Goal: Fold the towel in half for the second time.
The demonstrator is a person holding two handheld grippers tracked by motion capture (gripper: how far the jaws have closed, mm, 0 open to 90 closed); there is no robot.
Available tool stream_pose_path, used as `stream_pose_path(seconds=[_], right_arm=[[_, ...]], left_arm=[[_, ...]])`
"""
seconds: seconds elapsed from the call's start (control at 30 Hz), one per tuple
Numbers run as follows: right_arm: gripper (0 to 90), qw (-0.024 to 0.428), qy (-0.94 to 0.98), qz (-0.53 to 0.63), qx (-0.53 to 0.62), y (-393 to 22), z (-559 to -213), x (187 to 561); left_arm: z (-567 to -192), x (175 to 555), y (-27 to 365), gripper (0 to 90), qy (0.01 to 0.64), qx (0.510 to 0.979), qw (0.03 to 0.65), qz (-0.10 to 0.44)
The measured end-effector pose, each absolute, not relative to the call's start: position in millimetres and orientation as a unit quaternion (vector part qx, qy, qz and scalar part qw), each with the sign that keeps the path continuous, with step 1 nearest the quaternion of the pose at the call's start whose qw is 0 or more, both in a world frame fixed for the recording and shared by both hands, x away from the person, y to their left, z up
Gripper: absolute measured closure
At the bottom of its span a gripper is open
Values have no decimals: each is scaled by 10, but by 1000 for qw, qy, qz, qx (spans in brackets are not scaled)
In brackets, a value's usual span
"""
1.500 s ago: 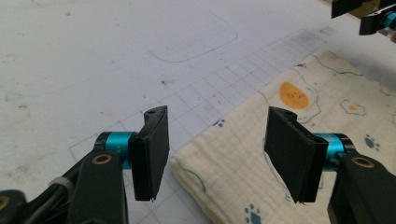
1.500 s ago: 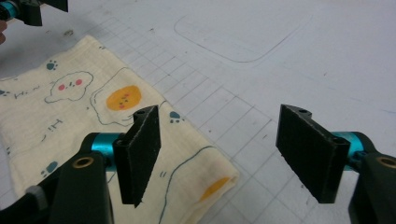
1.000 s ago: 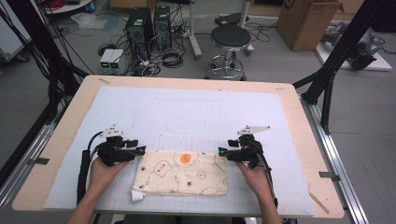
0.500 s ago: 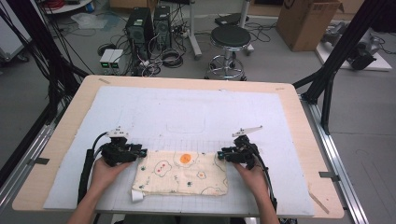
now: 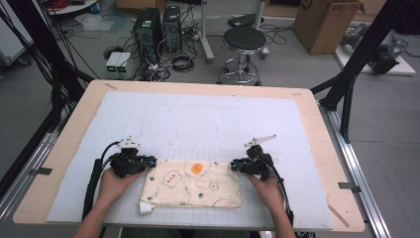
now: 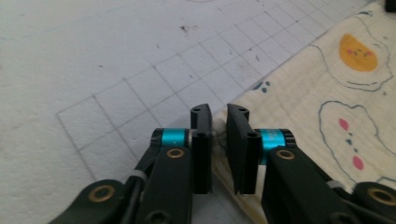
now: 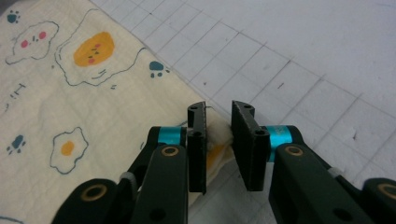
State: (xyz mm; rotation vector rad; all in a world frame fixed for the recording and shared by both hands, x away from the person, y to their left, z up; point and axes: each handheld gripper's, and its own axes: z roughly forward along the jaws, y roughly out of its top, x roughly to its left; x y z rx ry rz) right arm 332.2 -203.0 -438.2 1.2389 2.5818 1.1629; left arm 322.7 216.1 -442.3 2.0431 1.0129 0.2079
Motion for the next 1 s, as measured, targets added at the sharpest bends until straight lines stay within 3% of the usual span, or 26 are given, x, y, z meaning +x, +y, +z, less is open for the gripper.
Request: stream_pose_path(seconds=[0.47,1.0], right_arm=[[854,-18,823,407,397,-2090,-4347,3372],[857,2,824,406,394,-2098,-4119,3623]], left_arm=[[-4339,3257,2191,840,417,795,433,79],[-4162,3569,2259,844,442,767,459,73]])
